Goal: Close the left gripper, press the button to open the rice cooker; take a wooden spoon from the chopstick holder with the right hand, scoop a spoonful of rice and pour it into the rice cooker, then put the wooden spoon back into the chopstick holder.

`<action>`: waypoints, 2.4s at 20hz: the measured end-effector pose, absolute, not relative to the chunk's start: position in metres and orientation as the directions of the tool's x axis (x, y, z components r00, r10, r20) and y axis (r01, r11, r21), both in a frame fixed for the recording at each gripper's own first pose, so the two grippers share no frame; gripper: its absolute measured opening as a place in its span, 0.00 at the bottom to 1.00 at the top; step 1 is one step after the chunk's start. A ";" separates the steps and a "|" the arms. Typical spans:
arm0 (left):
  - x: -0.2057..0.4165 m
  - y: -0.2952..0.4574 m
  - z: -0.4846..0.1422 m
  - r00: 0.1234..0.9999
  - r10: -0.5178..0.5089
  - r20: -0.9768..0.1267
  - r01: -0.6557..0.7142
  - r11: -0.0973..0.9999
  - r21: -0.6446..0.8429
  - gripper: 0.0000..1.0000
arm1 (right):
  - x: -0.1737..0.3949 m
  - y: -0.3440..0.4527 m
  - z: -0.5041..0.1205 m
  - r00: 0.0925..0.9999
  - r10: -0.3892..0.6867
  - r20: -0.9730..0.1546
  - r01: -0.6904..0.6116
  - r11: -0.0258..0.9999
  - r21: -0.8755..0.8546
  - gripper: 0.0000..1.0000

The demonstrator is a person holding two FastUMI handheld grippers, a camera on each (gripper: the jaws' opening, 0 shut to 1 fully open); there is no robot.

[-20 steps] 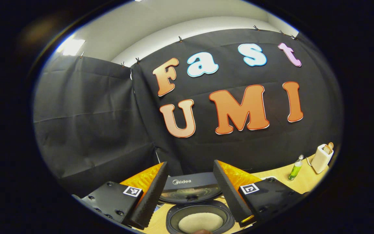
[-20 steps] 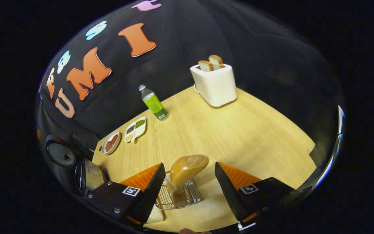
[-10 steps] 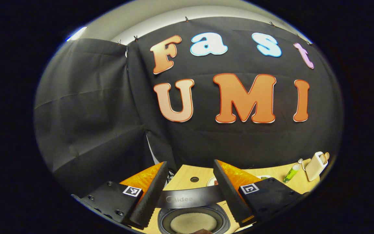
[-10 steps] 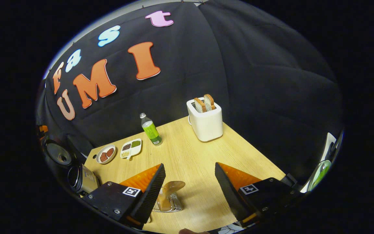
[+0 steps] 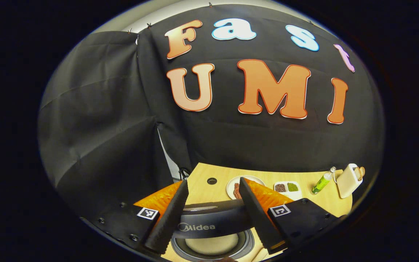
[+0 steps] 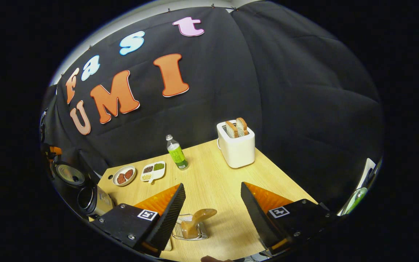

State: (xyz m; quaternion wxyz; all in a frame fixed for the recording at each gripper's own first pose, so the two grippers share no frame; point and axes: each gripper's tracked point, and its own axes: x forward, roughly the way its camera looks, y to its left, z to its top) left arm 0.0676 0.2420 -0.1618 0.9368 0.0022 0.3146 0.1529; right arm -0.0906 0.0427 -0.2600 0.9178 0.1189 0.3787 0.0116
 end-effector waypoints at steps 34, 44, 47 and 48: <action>-0.073 0.195 -0.321 0.161 0.180 -0.970 -0.396 0.912 0.103 0.95 | -0.068 0.118 -0.235 0.734 0.222 -0.642 -0.094 0.969 0.227 0.95; -0.065 0.186 -0.318 0.375 0.207 -0.903 -0.382 0.923 0.053 0.95 | -0.052 0.137 -0.201 0.796 0.266 -0.544 -0.182 0.962 0.204 0.95; -0.048 0.178 -0.283 0.524 0.218 -0.823 -0.364 0.931 0.015 0.96 | -0.044 0.140 -0.179 0.834 0.269 -0.482 -0.204 0.962 0.183 0.95; -0.041 0.179 -0.269 0.572 0.238 -0.785 -0.350 0.936 0.029 0.95 | -0.042 0.141 -0.172 0.845 0.271 -0.462 -0.213 0.961 0.174 0.95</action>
